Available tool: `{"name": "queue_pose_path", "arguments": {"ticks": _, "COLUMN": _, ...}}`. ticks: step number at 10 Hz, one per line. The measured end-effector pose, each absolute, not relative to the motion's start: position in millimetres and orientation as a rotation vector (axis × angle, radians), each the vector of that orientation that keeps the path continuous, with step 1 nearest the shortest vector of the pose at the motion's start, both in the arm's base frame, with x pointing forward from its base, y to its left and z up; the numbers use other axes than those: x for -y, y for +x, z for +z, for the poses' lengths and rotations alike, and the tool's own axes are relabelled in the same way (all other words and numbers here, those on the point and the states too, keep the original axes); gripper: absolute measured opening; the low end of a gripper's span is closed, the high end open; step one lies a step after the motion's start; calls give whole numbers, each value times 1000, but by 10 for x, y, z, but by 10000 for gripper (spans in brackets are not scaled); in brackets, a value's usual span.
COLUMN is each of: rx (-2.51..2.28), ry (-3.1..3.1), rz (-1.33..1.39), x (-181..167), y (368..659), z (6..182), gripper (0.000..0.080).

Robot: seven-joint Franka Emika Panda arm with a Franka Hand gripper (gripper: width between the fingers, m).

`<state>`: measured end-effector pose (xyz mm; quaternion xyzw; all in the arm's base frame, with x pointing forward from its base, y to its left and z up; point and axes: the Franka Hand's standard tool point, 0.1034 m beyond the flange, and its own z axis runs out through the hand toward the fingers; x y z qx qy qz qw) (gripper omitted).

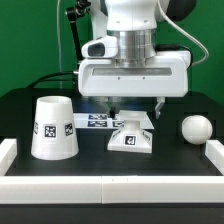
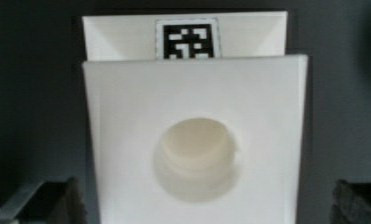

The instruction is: Assemble lamp

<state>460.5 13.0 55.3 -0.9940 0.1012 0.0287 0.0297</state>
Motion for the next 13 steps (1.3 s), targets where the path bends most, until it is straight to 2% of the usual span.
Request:
{"name": "queue_pose_path", "arguments": {"ticks": 1, "rx": -307, "ry": -3066, "rz": 86, "x": -146, "y": 4602, "z": 527, "gripper": 592}}
{"name": "queue_pose_path", "arguments": {"ticks": 2, "rx": -305, "ry": -3066, "rz": 86, "x": -146, "y": 4605, "z": 528, "gripper": 534}}
{"name": "queue_pose_path", "arguments": {"ticks": 10, "rx": -287, "ry": -3066, "rz": 94, "x": -158, "y": 4620, "z": 523, "gripper": 535}}
{"name": "queue_pose_path", "arguments": {"ticks": 13, "rx": -192, "ry": -3059, "rz": 60, "x": -256, "y": 5097, "z": 536, "gripper": 535}}
